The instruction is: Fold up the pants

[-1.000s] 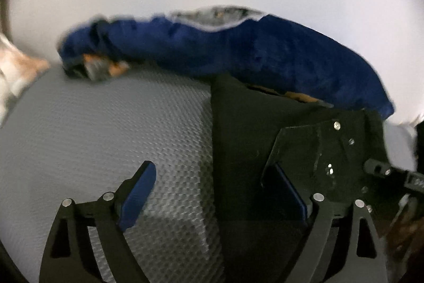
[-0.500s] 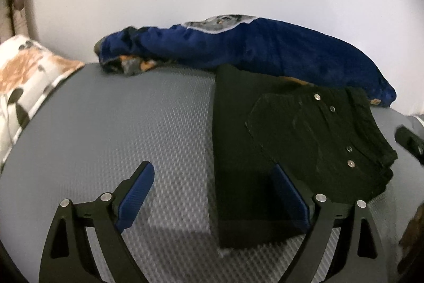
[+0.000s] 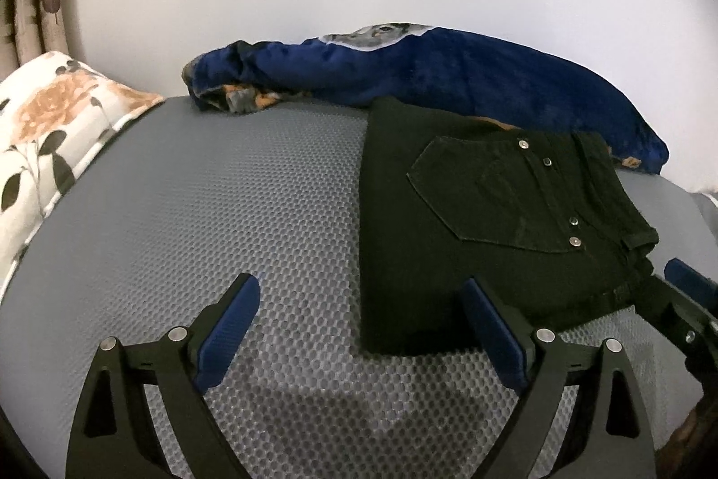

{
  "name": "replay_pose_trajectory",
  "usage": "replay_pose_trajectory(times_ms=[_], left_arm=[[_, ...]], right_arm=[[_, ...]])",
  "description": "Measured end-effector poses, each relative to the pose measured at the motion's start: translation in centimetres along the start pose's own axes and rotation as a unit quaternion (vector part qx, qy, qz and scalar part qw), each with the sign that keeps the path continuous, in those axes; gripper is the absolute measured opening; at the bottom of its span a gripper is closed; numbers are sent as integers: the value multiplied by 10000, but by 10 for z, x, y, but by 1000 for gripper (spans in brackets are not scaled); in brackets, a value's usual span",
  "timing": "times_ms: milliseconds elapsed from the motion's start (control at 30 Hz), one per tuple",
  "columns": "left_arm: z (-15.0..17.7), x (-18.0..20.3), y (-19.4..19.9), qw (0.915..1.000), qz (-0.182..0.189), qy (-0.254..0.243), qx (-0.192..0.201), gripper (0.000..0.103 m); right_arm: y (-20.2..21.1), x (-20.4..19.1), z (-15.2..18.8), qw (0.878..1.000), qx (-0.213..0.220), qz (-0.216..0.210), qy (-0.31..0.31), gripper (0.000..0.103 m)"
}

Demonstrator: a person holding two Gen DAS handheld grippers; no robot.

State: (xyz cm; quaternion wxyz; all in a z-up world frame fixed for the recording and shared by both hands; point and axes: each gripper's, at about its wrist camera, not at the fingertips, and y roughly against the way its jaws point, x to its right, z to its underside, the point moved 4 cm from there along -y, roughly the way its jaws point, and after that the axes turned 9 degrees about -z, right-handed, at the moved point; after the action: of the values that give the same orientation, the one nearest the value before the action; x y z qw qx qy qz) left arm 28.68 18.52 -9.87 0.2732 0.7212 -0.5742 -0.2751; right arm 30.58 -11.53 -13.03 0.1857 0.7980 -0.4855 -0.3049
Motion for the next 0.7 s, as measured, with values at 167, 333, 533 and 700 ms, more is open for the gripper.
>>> replay_pose_trajectory(times_ms=[167, 333, 533, 700], left_arm=[[4, 1, 1, 9998, 105, 100, 102, 94], [11, 4, 0, 9996, 102, 33, 276, 94], [15, 14, 4, 9986, 128, -248, 449, 99], [15, 17, 2, 9985, 34, -321, 432, 101]], right_arm=[[-3, 3, 2, 9997, -53, 154, -167, 96], [-1, 2, 6, 9987, 113, 493, -67, 99], [-1, 5, 10, 9970, 351, 684, -35, 101], [-4, 11, 20, 9956, 494, 786, -131, 101]])
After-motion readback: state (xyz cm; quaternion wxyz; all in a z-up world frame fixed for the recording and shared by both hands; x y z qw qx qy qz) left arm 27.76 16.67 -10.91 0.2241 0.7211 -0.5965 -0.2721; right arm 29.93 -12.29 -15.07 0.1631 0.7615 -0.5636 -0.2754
